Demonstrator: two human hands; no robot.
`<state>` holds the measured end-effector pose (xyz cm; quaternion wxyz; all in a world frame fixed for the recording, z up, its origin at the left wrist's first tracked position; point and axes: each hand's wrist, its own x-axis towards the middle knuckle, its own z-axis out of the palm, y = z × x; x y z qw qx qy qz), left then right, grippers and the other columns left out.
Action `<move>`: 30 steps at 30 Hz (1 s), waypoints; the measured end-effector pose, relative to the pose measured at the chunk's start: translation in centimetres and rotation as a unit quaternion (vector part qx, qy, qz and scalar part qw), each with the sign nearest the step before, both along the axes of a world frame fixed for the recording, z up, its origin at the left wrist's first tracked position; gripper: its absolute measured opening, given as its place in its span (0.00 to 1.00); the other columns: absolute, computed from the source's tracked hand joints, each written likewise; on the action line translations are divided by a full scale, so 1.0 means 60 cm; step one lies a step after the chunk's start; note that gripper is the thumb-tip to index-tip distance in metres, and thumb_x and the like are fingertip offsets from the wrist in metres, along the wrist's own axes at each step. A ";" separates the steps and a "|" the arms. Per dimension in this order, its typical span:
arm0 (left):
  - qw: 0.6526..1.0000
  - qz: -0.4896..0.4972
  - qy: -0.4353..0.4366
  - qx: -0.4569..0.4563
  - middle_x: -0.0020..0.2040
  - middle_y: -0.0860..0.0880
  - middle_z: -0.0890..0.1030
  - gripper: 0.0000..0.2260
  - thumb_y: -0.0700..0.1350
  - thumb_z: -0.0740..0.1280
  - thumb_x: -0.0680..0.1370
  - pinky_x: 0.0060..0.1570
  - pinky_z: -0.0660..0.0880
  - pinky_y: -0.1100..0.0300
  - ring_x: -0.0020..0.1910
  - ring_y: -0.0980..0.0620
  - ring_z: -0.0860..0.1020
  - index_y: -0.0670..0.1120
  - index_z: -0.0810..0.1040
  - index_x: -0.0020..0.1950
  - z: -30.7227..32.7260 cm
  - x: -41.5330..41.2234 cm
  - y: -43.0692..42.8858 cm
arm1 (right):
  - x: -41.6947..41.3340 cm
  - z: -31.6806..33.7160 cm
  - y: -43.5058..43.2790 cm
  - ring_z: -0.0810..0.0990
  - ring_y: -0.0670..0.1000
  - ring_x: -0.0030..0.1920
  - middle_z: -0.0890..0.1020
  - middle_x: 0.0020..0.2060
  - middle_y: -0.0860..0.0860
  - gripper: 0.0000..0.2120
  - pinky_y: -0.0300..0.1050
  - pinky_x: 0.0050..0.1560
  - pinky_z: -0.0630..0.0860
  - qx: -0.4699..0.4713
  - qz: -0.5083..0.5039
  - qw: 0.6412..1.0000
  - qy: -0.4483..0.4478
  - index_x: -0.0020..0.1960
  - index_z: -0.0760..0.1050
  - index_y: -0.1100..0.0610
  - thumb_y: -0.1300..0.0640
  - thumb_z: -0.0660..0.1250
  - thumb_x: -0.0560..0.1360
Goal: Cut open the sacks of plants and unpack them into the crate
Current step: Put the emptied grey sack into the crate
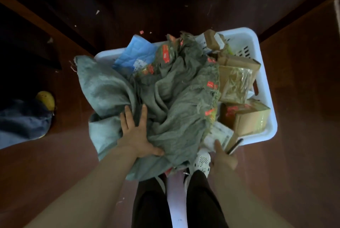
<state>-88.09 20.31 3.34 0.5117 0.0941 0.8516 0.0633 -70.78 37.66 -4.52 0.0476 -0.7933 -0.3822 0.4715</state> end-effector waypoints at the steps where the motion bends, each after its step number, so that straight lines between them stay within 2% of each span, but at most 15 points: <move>1: 1.000 0.008 0.004 0.007 0.69 0.45 0.20 0.66 0.62 0.78 0.58 0.73 0.47 0.42 0.72 0.41 0.27 0.60 0.24 0.71 -0.004 -0.001 0.004 | -0.022 0.000 0.008 0.81 0.61 0.46 0.83 0.46 0.56 0.22 0.59 0.52 0.78 0.010 0.047 0.999 0.005 0.60 0.76 0.60 0.51 0.73 0.70; 4: 0.999 0.028 0.018 0.018 0.71 0.43 0.23 0.64 0.59 0.79 0.60 0.73 0.49 0.44 0.75 0.38 0.36 0.60 0.27 0.72 -0.019 -0.002 0.013 | -0.091 -0.008 0.034 0.77 0.60 0.38 0.78 0.36 0.54 0.16 0.55 0.46 0.77 0.008 0.175 0.984 0.011 0.59 0.76 0.59 0.55 0.67 0.73; 6: 0.998 0.041 0.035 0.010 0.73 0.39 0.29 0.63 0.57 0.79 0.62 0.72 0.55 0.45 0.75 0.36 0.45 0.60 0.28 0.72 -0.022 0.000 0.013 | -0.109 -0.015 0.050 0.76 0.59 0.34 0.76 0.33 0.54 0.14 0.52 0.44 0.76 -0.028 0.189 0.981 -0.011 0.57 0.77 0.56 0.54 0.66 0.73; 8: 0.996 0.054 0.074 0.012 0.74 0.35 0.45 0.61 0.54 0.78 0.65 0.69 0.63 0.46 0.72 0.35 0.59 0.58 0.27 0.73 -0.020 -0.001 0.008 | -0.105 -0.007 0.054 0.71 0.56 0.31 0.74 0.31 0.52 0.11 0.49 0.41 0.73 -0.051 0.200 0.979 -0.012 0.55 0.76 0.54 0.54 0.65 0.74; 10: 0.993 0.069 0.091 0.011 0.69 0.35 0.63 0.60 0.51 0.77 0.67 0.63 0.70 0.46 0.64 0.38 0.70 0.53 0.25 0.72 -0.013 -0.006 -0.004 | -0.094 0.021 0.047 0.74 0.57 0.34 0.75 0.33 0.52 0.11 0.53 0.42 0.75 -0.028 0.226 0.973 -0.019 0.54 0.75 0.54 0.51 0.65 0.75; 11: 0.993 0.077 0.086 0.005 0.68 0.37 0.68 0.60 0.51 0.76 0.68 0.62 0.71 0.47 0.63 0.40 0.73 0.50 0.25 0.72 -0.005 -0.010 -0.010 | -0.086 0.038 0.044 0.76 0.59 0.38 0.77 0.37 0.53 0.13 0.55 0.45 0.77 -0.007 0.227 0.974 -0.020 0.55 0.76 0.57 0.50 0.66 0.75; 14: 0.995 0.089 0.035 -0.033 0.72 0.41 0.67 0.63 0.53 0.79 0.64 0.65 0.69 0.49 0.67 0.43 0.71 0.46 0.27 0.73 0.029 -0.033 -0.029 | -0.074 0.115 0.028 0.76 0.58 0.45 0.79 0.44 0.56 0.12 0.48 0.47 0.73 0.058 0.227 0.972 -0.008 0.56 0.77 0.61 0.55 0.66 0.77; 17: 0.996 0.031 -0.028 -0.076 0.75 0.41 0.63 0.67 0.55 0.81 0.60 0.68 0.66 0.51 0.71 0.42 0.66 0.43 0.28 0.74 0.091 -0.051 -0.040 | -0.097 0.186 0.002 0.77 0.54 0.47 0.80 0.44 0.53 0.09 0.44 0.48 0.71 0.073 0.272 0.956 0.076 0.55 0.79 0.61 0.61 0.65 0.76; 18: 0.996 0.017 -0.033 -0.087 0.74 0.40 0.63 0.65 0.55 0.81 0.60 0.67 0.67 0.52 0.70 0.42 0.67 0.41 0.32 0.75 0.115 -0.057 -0.043 | -0.112 0.208 -0.008 0.78 0.52 0.48 0.80 0.44 0.52 0.09 0.43 0.50 0.72 0.064 0.299 0.946 0.110 0.55 0.80 0.60 0.63 0.66 0.76; 20: 0.996 0.014 0.004 -0.082 0.67 0.40 0.72 0.50 0.54 0.80 0.62 0.59 0.73 0.54 0.62 0.42 0.74 0.40 0.57 0.74 0.165 -0.072 -0.048 | -0.142 0.252 -0.024 0.79 0.45 0.45 0.81 0.41 0.50 0.07 0.37 0.48 0.72 0.030 0.342 0.926 0.158 0.52 0.82 0.60 0.65 0.68 0.75; 22: 0.995 0.065 0.075 -0.018 0.56 0.43 0.79 0.25 0.50 0.77 0.66 0.51 0.75 0.56 0.53 0.44 0.77 0.43 0.75 0.59 0.219 -0.088 -0.050 | -0.176 0.306 -0.039 0.77 0.36 0.31 0.81 0.36 0.48 0.07 0.28 0.35 0.71 0.000 0.357 0.913 0.195 0.51 0.82 0.62 0.64 0.69 0.74; 24: 0.979 0.148 0.116 0.085 0.50 0.43 0.81 0.13 0.45 0.75 0.70 0.51 0.75 0.54 0.51 0.44 0.78 0.43 0.80 0.51 0.276 -0.099 -0.046 | -0.209 0.365 -0.050 0.71 0.38 0.19 0.83 0.37 0.56 0.10 0.29 0.21 0.65 -0.053 0.341 0.911 0.228 0.53 0.80 0.65 0.60 0.70 0.74; 26: 0.951 0.217 0.117 0.187 0.49 0.43 0.82 0.10 0.39 0.75 0.70 0.55 0.76 0.52 0.52 0.43 0.79 0.42 0.81 0.50 0.334 -0.103 -0.038 | -0.238 0.432 -0.059 0.63 0.43 0.16 0.81 0.38 0.65 0.17 0.35 0.16 0.58 -0.127 0.317 0.902 0.266 0.51 0.77 0.65 0.51 0.71 0.73; 28: 0.922 0.254 0.095 0.277 0.50 0.43 0.82 0.13 0.34 0.74 0.70 0.54 0.78 0.53 0.52 0.46 0.79 0.39 0.80 0.53 0.400 -0.094 -0.024 | -0.263 0.494 -0.060 0.60 0.44 0.16 0.75 0.26 0.54 0.16 0.33 0.18 0.54 -0.175 0.327 0.881 0.293 0.42 0.73 0.58 0.45 0.72 0.71; 30: 0.901 0.263 0.071 0.336 0.51 0.43 0.82 0.16 0.32 0.74 0.70 0.49 0.79 0.60 0.50 0.49 0.80 0.37 0.79 0.57 0.454 -0.083 -0.009 | -0.282 0.555 -0.060 0.59 0.43 0.15 0.66 0.20 0.47 0.15 0.32 0.18 0.53 -0.171 0.357 0.862 0.318 0.37 0.68 0.54 0.49 0.72 0.72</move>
